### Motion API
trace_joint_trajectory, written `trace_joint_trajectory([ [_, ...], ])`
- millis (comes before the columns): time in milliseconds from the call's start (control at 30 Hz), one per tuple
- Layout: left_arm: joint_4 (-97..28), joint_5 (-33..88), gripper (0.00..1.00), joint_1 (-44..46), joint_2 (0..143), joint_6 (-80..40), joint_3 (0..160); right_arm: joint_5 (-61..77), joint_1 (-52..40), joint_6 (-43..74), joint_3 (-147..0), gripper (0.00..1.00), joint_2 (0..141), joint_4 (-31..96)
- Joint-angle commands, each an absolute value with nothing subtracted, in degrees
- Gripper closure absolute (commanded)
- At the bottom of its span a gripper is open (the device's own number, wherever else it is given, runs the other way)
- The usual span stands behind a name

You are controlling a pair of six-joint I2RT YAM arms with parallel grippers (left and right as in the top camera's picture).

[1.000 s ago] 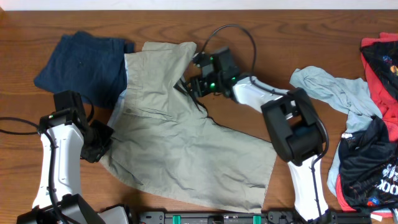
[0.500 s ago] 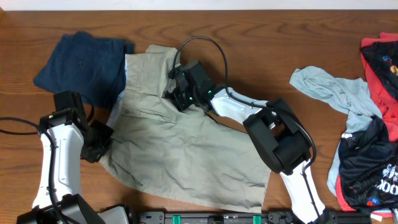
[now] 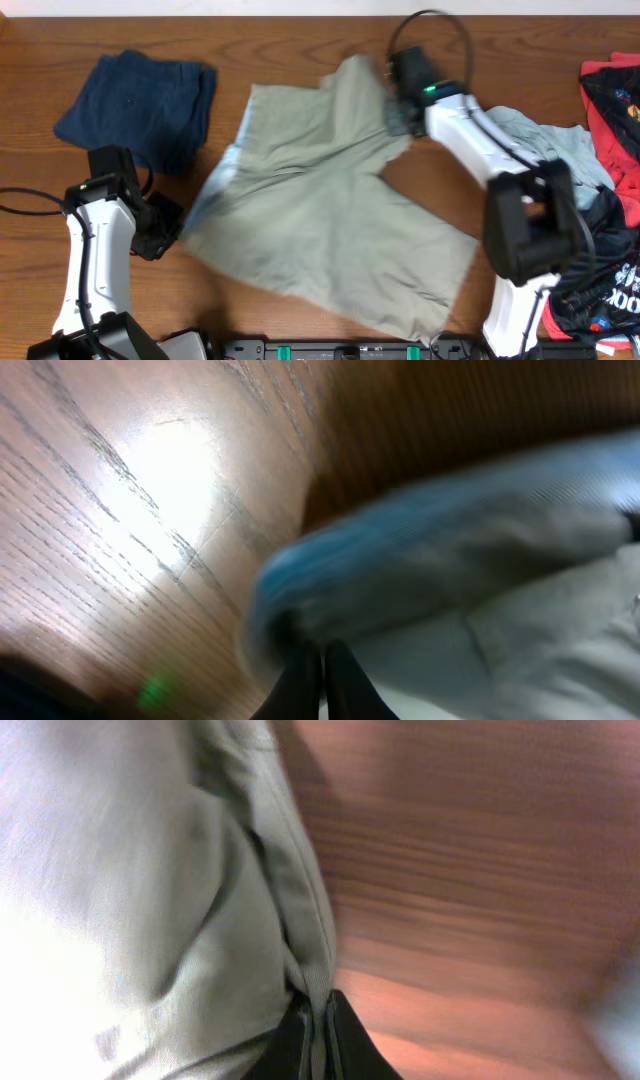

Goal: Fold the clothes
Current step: 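Grasp the shorts' top with the right gripper and pull it up-right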

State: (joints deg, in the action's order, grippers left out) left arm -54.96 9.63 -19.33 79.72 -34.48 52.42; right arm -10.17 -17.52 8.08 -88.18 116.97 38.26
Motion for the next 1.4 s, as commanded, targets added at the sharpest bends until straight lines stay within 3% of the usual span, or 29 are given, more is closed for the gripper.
trace_joint_trajectory([
  [0, -54.76, 8.29, 0.94, -19.53, 79.75, -34.09, 52.38, -15.70, -14.39, 8.03, -89.67, 0.94, 113.21, 42.11],
  [33, -54.57, 8.32, 0.94, -19.53, 79.75, -34.09, 52.38, -15.73, -13.26, 8.05, -89.67, 0.95, 113.12, 44.40],
  [167, -53.78, 8.32, 0.94, -19.53, 79.75, -34.11, 52.38, -11.73, -10.00, 7.66, -89.52, 0.77, 113.25, 53.91],
  [267, -53.04, 8.32, 0.94, -19.53, 79.75, -34.13, 52.38, 1.83, -8.86, -9.41, -89.52, 0.69, 113.25, 62.00],
  [333, -52.01, 8.36, 0.94, -19.53, 79.75, -34.13, 52.40, 0.27, -8.51, -12.19, -89.52, 0.68, 113.25, 64.62],
  [400, -50.68, 8.56, 0.94, -19.53, 79.75, -34.13, 52.38, -4.78, -8.23, -7.94, -89.60, 0.70, 113.12, 64.62],
  [567, -45.89, 10.90, 0.94, -19.51, 79.72, -34.11, 52.38, -19.86, -7.20, 8.08, -91.94, 0.65, 112.51, 60.29],
  [633, -43.99, 13.41, 0.94, -19.51, 79.75, -34.09, 52.38, -18.85, -6.15, 11.57, -93.43, 0.54, 112.27, 57.17],
  [733, -41.95, 15.03, 0.94, -19.51, 79.75, -34.09, 52.40, -8.40, -3.57, 12.01, -93.84, 0.50, 112.33, 50.35],
  [867, -41.76, 15.00, 0.94, -19.51, 79.75, -34.06, 52.38, 2.57, -0.45, 12.14, -93.71, 0.51, 114.74, 47.09],
  [1367, -42.11, 15.00, 0.94, -19.51, 79.75, -34.11, 52.38, 2.68, 1.72, 13.30, -93.62, 0.60, 127.59, 42.50],
])
